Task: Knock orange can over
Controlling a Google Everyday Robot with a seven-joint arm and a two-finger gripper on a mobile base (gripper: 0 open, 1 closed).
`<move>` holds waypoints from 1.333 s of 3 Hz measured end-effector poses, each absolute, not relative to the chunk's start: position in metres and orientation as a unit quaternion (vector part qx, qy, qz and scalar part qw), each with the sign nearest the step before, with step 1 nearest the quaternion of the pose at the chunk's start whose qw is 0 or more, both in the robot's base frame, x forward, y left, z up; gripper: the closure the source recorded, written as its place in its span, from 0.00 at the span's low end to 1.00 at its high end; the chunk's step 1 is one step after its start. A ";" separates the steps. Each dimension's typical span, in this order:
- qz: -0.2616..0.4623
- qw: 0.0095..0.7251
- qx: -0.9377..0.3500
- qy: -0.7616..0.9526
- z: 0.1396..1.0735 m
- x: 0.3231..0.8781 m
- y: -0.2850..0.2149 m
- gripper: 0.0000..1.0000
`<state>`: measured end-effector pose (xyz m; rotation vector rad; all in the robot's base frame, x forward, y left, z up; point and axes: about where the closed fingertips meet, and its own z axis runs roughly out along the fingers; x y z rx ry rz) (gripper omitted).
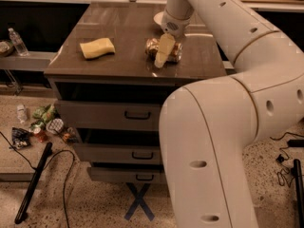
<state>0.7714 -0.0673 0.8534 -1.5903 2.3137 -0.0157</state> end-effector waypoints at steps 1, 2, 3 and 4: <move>-0.002 0.172 -0.552 0.816 0.855 0.772 -0.070 0.00; -0.005 0.200 -0.507 0.839 0.881 0.768 -0.105 0.00; -0.009 0.250 -0.454 0.855 0.922 0.762 -0.145 0.00; -0.009 0.250 -0.454 0.855 0.922 0.762 -0.145 0.00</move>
Offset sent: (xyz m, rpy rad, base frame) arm -0.0124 -0.0694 0.0473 0.0670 -0.0716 -0.1979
